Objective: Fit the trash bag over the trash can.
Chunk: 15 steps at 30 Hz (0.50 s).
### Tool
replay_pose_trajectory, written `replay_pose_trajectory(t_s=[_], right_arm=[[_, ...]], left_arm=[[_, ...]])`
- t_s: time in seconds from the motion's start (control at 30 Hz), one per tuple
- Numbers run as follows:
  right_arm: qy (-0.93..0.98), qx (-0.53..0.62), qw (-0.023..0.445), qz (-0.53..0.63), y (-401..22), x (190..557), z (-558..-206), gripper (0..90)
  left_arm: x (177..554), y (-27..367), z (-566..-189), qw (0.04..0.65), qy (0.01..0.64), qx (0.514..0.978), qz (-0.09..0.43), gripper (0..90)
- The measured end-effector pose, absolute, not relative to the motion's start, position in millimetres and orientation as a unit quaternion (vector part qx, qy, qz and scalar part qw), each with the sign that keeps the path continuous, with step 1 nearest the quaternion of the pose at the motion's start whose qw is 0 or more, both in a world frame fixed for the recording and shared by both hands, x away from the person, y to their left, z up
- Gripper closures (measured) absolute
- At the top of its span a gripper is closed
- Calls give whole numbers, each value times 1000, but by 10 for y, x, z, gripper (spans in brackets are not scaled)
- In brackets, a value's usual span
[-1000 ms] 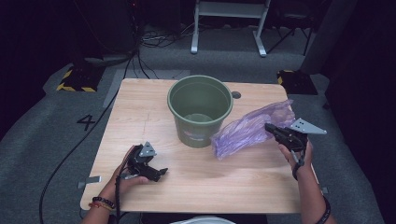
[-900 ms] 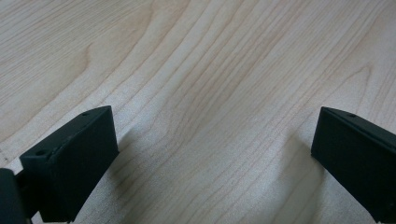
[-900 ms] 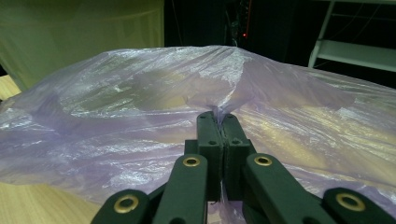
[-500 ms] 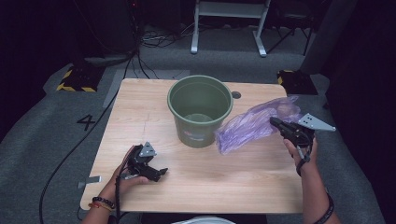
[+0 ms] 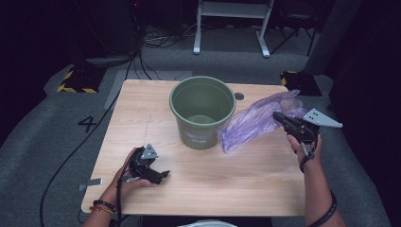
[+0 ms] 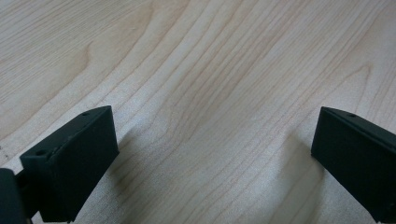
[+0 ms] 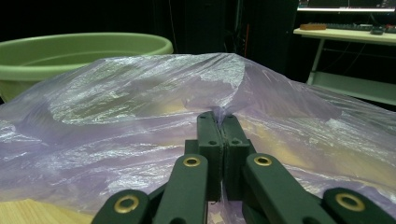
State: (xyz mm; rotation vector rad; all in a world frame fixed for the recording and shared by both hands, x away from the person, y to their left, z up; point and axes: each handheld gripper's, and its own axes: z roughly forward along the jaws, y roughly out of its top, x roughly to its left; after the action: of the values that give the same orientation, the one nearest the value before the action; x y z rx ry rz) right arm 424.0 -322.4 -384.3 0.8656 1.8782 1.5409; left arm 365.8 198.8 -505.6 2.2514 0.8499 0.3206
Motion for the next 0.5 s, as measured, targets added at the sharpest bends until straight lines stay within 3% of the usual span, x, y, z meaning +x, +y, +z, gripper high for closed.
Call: replay_pose_trajectory(t_s=[0.5], right_arm=[[684, 321, 288, 588, -3325, 4216, -3692, 896]], left_arm=[[3658, 1989, -5056, 349, 329, 869, 124, 2]])
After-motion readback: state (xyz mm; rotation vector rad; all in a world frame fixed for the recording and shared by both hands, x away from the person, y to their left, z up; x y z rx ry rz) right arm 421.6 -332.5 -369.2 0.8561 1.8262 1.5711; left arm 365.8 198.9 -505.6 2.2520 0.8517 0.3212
